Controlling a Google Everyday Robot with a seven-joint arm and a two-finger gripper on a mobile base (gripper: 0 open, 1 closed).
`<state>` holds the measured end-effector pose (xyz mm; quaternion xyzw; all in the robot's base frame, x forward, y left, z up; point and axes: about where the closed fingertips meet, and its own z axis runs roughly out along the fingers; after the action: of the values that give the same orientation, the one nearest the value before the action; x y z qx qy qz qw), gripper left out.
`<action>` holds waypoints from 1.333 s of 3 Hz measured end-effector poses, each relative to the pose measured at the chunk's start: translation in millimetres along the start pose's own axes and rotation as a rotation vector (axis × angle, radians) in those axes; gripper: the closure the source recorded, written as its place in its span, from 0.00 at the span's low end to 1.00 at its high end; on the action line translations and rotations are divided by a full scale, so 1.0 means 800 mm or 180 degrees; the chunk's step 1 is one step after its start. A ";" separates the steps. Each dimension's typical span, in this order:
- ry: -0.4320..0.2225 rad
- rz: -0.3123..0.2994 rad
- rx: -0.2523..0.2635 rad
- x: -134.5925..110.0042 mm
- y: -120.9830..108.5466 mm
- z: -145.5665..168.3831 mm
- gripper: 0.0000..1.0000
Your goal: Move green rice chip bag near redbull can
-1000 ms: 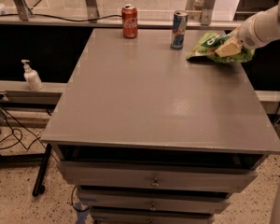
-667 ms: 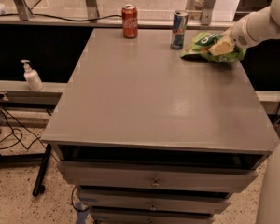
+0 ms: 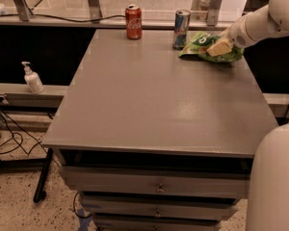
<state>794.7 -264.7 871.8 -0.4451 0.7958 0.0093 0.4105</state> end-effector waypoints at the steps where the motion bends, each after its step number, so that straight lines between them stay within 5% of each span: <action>1: 0.0016 -0.0004 -0.0064 -0.001 0.003 0.005 0.58; 3: 0.0031 -0.0034 -0.0144 -0.001 0.007 0.008 0.12; 4: 0.0027 -0.0051 -0.0169 -0.003 0.008 0.006 0.00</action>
Offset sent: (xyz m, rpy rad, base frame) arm 0.0030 -0.0006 0.0011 -0.0054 0.0325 0.0248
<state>793.5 -257.7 868.0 -0.4622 0.7934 0.0252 0.3952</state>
